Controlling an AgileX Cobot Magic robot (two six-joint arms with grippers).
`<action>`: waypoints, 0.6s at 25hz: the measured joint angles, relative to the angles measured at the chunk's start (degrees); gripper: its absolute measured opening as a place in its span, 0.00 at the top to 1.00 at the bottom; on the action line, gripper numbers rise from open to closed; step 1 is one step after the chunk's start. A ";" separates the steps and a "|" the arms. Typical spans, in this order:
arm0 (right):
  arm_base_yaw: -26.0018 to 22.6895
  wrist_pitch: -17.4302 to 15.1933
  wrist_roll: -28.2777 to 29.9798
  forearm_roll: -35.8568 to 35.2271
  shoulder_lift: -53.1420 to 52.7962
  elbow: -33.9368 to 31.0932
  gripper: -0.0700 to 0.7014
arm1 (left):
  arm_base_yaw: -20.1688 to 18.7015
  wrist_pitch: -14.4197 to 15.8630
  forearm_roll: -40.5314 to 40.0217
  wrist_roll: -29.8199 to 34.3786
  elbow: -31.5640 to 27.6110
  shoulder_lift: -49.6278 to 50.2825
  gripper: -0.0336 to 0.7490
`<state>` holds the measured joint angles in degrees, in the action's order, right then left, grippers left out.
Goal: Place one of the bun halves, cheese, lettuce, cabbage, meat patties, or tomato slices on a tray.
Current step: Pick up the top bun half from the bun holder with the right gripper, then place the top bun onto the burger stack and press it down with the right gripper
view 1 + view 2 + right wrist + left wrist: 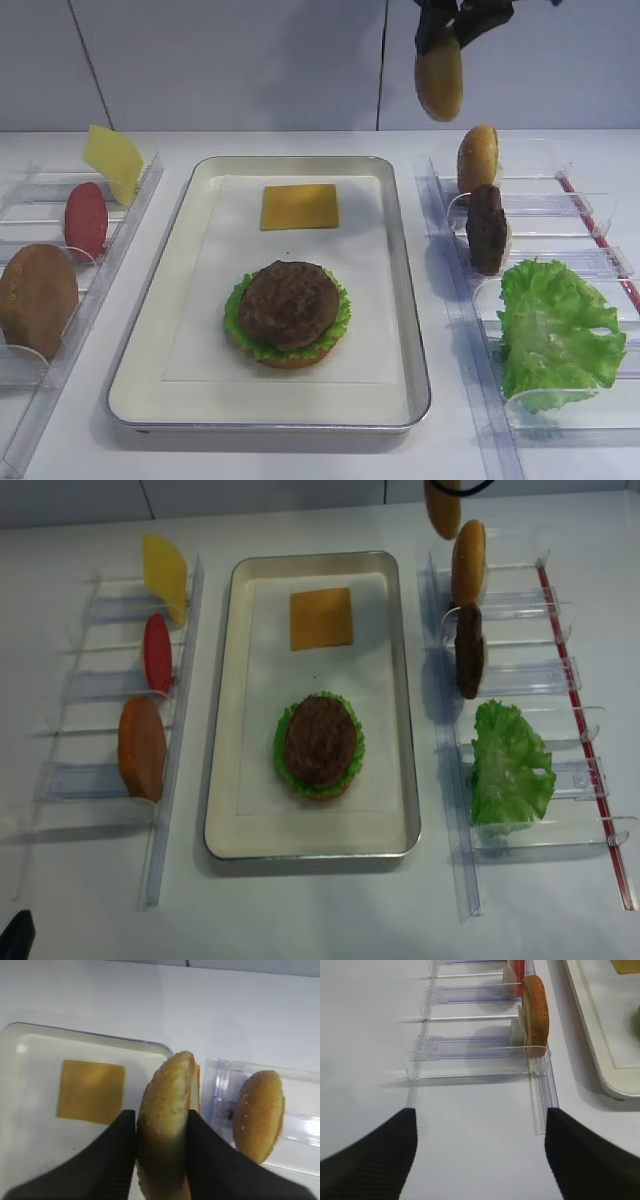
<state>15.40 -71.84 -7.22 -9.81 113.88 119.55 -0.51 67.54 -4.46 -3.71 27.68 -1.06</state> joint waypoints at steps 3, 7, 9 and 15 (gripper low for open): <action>0.00 -0.11 1.87 -4.77 -2.68 -0.12 0.61 | 0.00 0.00 0.00 0.00 0.00 0.00 0.28; 0.00 -0.11 5.21 -8.92 -9.02 -5.12 0.61 | 0.00 0.00 0.00 0.00 0.00 0.00 0.28; 0.03 -0.11 6.68 -9.24 -12.77 -9.15 0.61 | 0.00 0.00 0.00 0.00 0.00 0.00 0.28; 0.12 -0.23 10.28 -10.55 -24.34 -22.94 0.61 | 0.00 0.00 0.00 0.00 0.00 0.00 0.28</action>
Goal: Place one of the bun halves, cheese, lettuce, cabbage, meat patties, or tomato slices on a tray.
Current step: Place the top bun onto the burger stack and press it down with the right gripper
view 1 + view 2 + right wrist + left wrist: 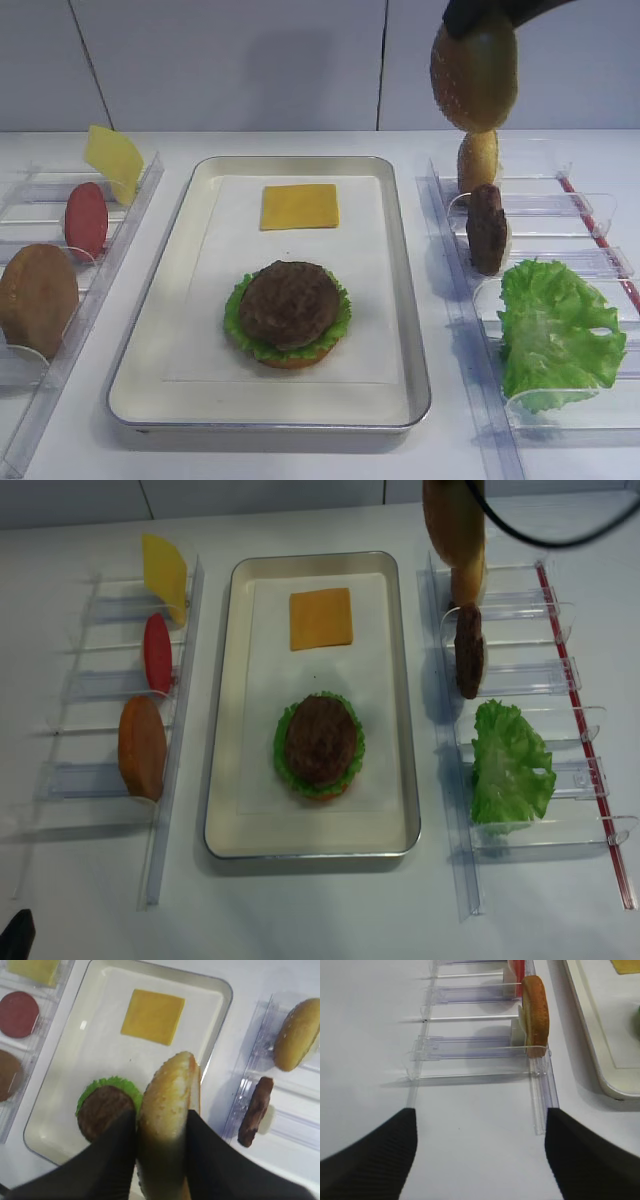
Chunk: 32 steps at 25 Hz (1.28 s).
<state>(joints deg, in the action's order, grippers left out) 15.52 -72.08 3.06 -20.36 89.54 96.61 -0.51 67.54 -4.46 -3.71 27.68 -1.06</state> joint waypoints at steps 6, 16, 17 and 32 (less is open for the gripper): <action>0.00 1.79 4.70 -6.94 -10.73 -14.21 0.61 | 0.00 0.00 0.00 0.00 0.00 0.00 0.28; 0.00 6.80 19.29 -26.59 -17.79 -34.35 0.62 | 0.00 0.00 0.00 0.00 0.00 0.00 0.28; 0.00 7.18 21.77 -29.35 -17.79 -36.11 0.62 | 0.00 0.00 0.00 0.00 0.00 0.00 0.28; 0.00 5.73 47.66 -62.81 -8.00 -44.18 0.62 | 0.00 0.00 0.00 0.00 0.00 0.00 0.28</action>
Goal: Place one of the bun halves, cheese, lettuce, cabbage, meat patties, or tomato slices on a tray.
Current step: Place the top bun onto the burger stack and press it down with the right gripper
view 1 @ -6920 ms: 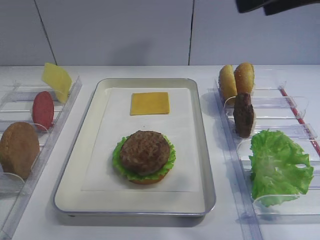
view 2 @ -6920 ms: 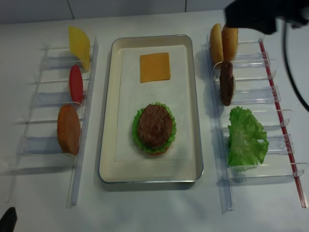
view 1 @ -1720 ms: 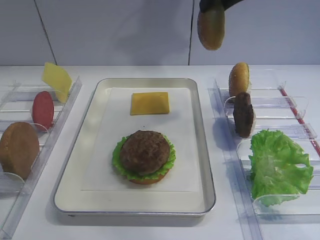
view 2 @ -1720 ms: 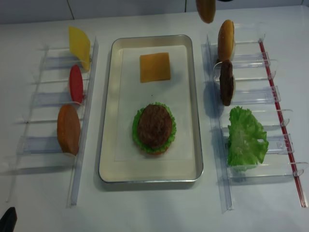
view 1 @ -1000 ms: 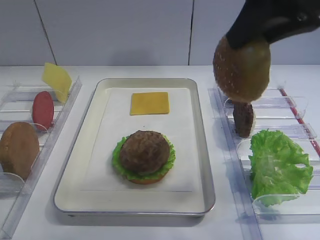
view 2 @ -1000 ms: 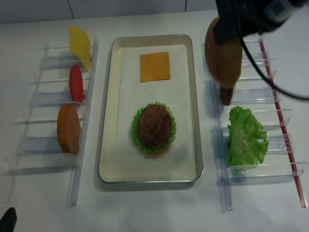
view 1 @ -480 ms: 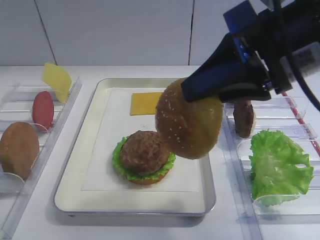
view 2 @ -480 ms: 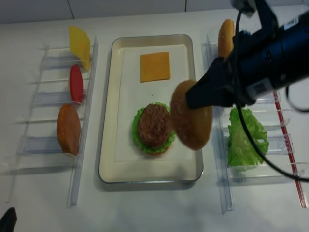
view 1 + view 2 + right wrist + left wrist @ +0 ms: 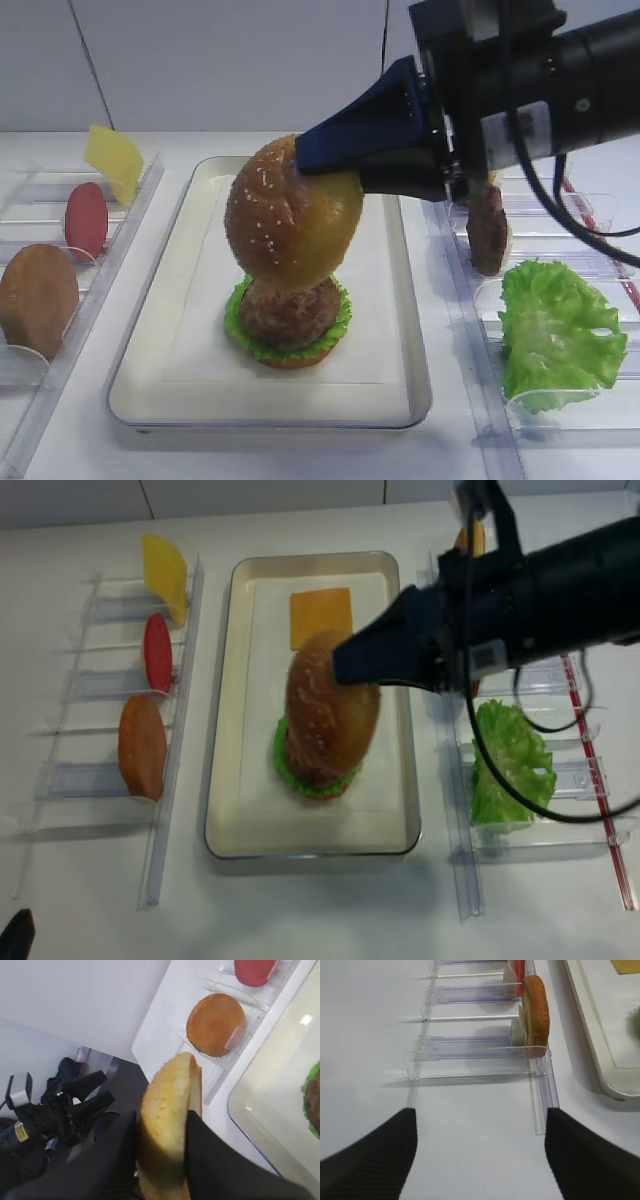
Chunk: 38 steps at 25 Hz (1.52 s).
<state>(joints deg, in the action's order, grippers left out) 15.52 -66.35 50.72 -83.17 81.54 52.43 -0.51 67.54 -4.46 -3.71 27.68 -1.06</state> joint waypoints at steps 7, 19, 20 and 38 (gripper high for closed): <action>0.00 -0.88 5.86 -7.70 11.10 0.00 0.62 | 0.00 0.00 0.00 0.00 0.00 0.00 0.28; 0.00 0.10 10.20 -12.81 21.67 0.00 0.62 | 0.00 0.00 0.00 0.00 0.00 0.00 0.28; 0.00 0.10 10.35 -13.14 22.17 0.00 0.62 | 0.00 0.00 0.00 0.00 0.00 0.00 0.28; 0.00 0.30 10.74 -15.53 27.75 0.00 0.62 | 0.00 0.00 0.00 0.00 0.00 0.00 0.28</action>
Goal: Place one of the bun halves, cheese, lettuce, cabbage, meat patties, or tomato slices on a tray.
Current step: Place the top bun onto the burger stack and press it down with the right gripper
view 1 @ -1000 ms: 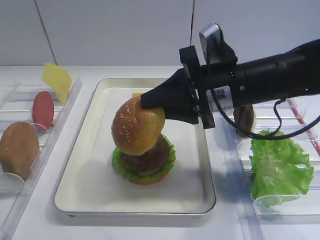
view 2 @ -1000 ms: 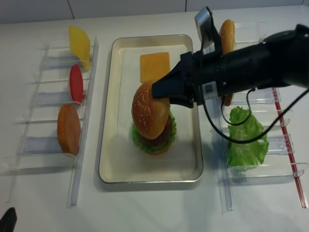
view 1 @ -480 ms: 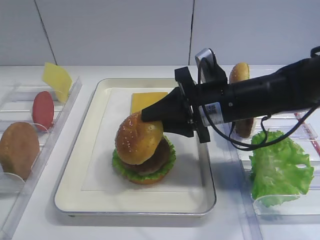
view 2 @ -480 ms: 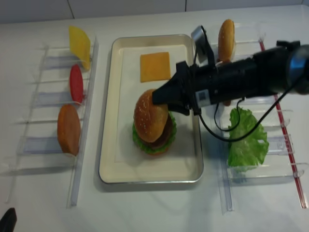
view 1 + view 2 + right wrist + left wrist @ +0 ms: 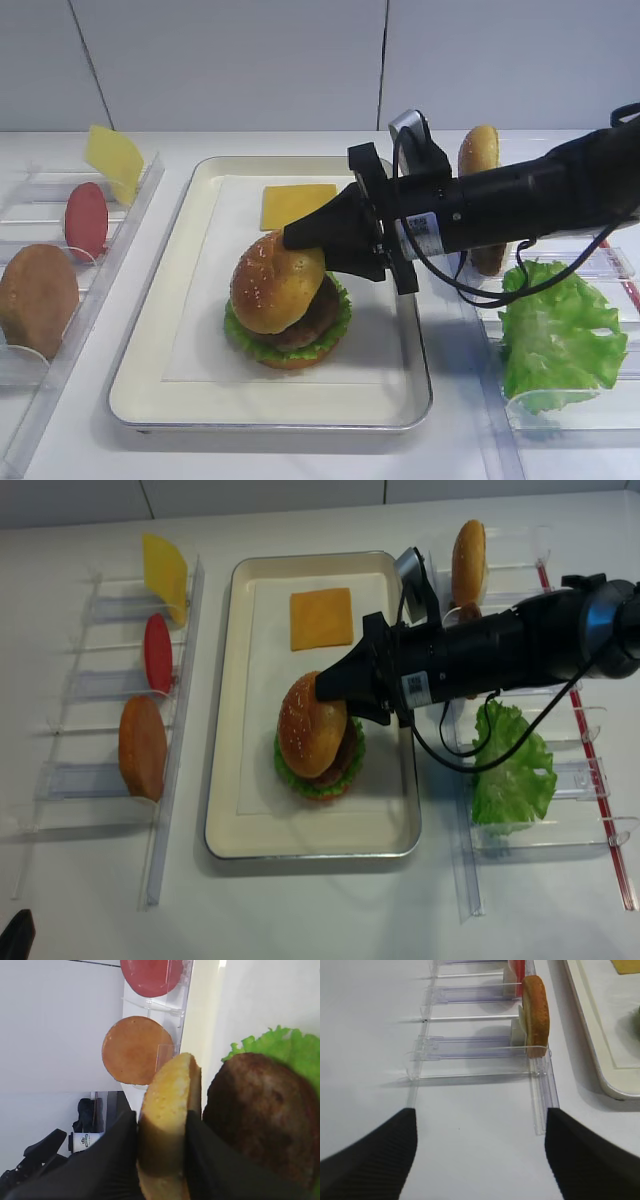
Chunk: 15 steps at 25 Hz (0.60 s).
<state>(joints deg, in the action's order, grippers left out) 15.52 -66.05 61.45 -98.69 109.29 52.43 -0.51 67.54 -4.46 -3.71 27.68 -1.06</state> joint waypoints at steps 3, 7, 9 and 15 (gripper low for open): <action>0.00 0.00 0.00 0.12 0.00 0.10 0.62 | 0.00 0.00 0.00 0.00 0.00 0.00 0.28; 0.00 0.00 0.00 0.45 0.00 0.31 0.62 | 0.00 0.00 0.00 0.00 0.00 0.00 0.28; 0.00 0.00 0.00 0.56 0.00 0.39 0.59 | 0.00 0.00 0.00 0.00 0.00 0.00 0.28; -0.13 0.00 -0.11 1.35 0.00 0.39 0.51 | 0.00 0.00 0.00 0.00 0.00 0.00 0.28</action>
<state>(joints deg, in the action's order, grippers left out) 15.40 -66.05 61.34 -97.34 109.29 52.82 -0.51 67.54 -4.46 -3.71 27.68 -1.06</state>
